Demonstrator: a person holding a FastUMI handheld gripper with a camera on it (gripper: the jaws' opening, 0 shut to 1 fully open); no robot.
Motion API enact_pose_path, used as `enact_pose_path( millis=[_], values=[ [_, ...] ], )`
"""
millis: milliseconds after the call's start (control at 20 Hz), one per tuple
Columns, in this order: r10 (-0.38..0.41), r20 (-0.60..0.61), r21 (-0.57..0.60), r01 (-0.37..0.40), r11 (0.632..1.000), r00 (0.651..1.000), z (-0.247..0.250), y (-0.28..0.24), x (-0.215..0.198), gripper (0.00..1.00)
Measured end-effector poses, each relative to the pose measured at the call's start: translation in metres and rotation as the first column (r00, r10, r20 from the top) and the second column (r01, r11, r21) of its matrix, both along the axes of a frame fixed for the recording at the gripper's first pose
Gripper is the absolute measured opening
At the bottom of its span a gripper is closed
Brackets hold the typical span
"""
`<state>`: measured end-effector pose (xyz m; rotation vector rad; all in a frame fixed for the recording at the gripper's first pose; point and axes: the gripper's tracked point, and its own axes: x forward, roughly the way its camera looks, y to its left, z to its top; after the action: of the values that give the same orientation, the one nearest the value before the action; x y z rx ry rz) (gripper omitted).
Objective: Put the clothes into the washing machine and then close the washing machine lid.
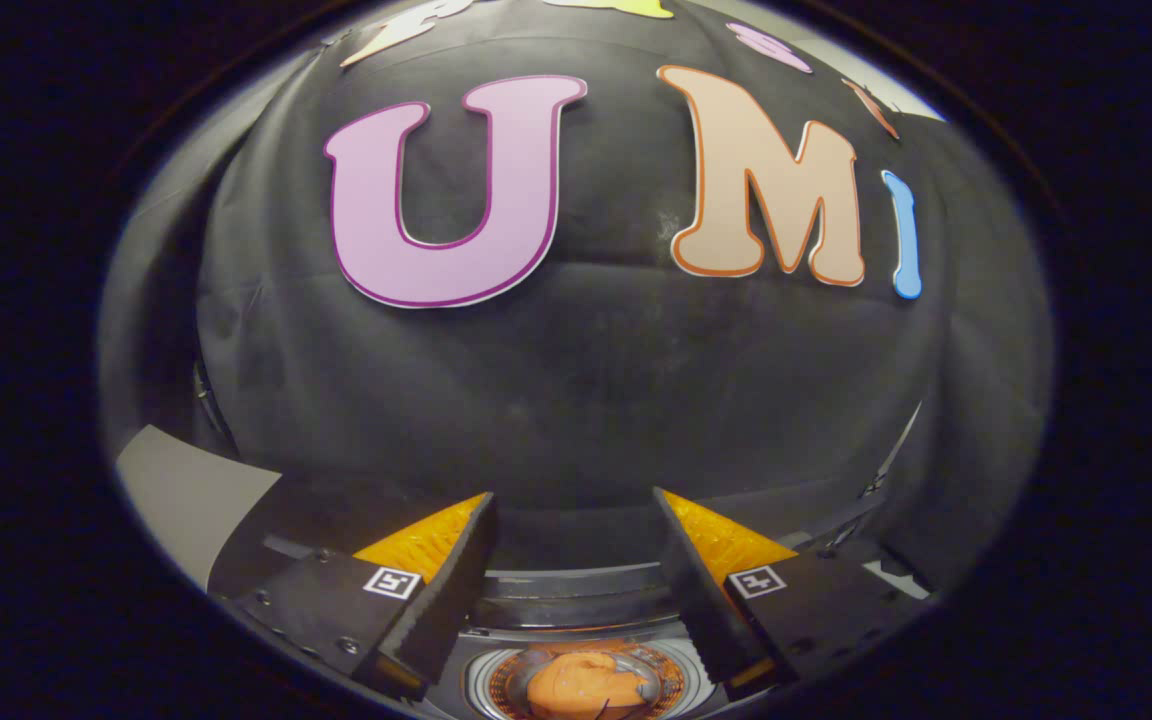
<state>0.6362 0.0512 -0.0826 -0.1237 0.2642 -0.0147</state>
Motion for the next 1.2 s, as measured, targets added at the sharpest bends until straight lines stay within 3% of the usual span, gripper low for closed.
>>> enact_pose_path(
  millis=[1200],
  values=[
    [0.001,0.028,0.012,-0.001,1.000,1.000,0.0046,-0.0007,-0.0012,0.96]
  ],
)
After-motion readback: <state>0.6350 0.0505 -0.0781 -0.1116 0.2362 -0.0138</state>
